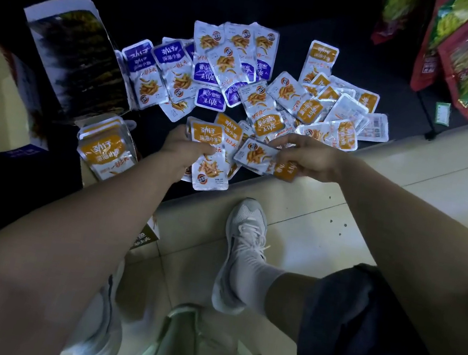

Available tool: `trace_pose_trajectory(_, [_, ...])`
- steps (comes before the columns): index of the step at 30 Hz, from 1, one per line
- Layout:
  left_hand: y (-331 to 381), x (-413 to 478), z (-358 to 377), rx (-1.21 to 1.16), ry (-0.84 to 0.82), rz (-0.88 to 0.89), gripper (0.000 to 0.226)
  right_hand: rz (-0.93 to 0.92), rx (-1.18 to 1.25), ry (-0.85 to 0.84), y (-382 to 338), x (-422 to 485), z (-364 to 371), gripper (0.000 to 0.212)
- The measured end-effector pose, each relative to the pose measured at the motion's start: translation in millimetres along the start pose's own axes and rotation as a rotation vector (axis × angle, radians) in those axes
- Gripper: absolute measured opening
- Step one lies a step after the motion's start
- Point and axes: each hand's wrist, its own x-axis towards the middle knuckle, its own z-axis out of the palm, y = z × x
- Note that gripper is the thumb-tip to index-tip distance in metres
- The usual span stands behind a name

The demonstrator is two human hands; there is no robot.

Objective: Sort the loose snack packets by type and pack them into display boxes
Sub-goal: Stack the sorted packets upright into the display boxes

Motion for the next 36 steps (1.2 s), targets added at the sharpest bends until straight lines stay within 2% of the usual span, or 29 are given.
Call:
trace_pose_trajectory(3, [0.0,0.3,1.9,0.017,-0.006,-0.006,0.024,-0.069,0.052,0.025,4.5,-0.5,-7.3,0.034])
trace_pose_trajectory(5, [0.1,0.8,3.4,0.044,-0.028,-0.008,0.027,-0.081,0.1,0.032,6.2,-0.1,-9.4,0.03])
trace_pose_trajectory(10, [2.3,1.0,1.4,0.103,-0.108,-0.005,0.029,-0.044,0.042,-0.122,3.9,-1.4,-4.8,0.027])
trace_pose_trajectory(13, [3.0,-2.1,0.7,0.13,-0.194,-0.022,0.03,-0.087,-0.063,-0.072,-2.2,5.2,7.8,0.036])
trace_pose_trajectory(16, [3.1,-6.5,1.9,0.058,-0.263,-0.042,0.041,-0.185,-0.124,0.064,-12.7,4.3,21.1,0.036])
trace_pose_trajectory(20, [3.8,-13.3,0.2,0.038,-0.284,-0.002,0.045,-0.224,-0.056,0.18,-18.8,4.2,35.3,0.035])
trace_pose_trajectory(21, [4.1,-15.6,-0.4,0.049,-0.275,0.018,0.047,-0.226,-0.027,0.197,-18.7,5.3,39.6,0.041])
trace_pose_trajectory(23, [5.6,-21.1,-3.0,0.061,-0.252,0.067,0.046,-0.217,0.043,0.211,-21.2,4.0,47.5,0.067])
trace_pose_trajectory(27, [15.8,-34.5,-14.0,0.005,-0.192,0.171,0.038,-0.187,0.345,0.195,-37.5,-6.0,61.5,0.093])
trace_pose_trajectory(28, [18.9,-37.1,-18.0,-0.016,-0.172,0.187,0.038,-0.146,0.43,0.165,-41.6,-9.5,64.3,0.09])
trace_pose_trajectory(29, [22.0,-40.3,-21.9,-0.036,-0.158,0.2,0.038,-0.118,0.469,0.12,-44.0,-8.6,66.8,0.076])
trace_pose_trajectory(31, [27.1,-50.2,-29.3,-0.04,-0.15,0.21,0.037,-0.097,0.381,0.034,-53.2,-18.7,77.8,0.041])
trace_pose_trajectory(36, [27.9,-79.8,-45.6,-0.006,-0.183,0.209,0.026,-0.19,0.201,-0.011,-70.2,-41.2,112.5,0.04])
